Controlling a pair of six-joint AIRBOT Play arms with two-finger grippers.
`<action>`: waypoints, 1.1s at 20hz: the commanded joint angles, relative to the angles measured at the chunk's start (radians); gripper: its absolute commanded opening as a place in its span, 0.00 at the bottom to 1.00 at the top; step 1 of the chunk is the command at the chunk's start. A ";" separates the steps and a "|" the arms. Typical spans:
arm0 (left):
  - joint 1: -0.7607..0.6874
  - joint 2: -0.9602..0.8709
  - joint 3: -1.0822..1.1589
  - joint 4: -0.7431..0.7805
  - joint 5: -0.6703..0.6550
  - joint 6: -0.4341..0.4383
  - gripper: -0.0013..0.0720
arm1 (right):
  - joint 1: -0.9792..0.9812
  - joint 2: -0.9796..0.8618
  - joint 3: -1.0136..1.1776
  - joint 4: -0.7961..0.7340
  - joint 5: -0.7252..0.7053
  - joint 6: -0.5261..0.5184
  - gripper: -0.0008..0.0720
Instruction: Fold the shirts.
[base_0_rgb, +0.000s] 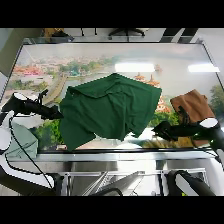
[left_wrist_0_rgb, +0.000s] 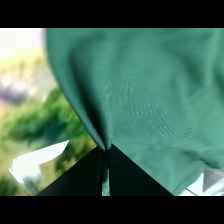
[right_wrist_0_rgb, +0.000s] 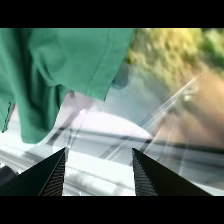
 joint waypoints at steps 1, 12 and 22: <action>-0.008 0.001 0.075 -0.008 -0.067 -0.021 0.05 | 0.119 0.002 -0.074 0.029 -0.182 0.024 0.65; -0.005 0.001 0.134 0.000 -0.093 -0.017 0.05 | 0.555 -0.327 -0.001 0.045 -0.760 0.145 0.63; 0.061 0.037 0.133 -0.070 -0.134 -0.018 0.04 | 0.551 -0.321 0.212 0.033 -0.669 0.055 0.05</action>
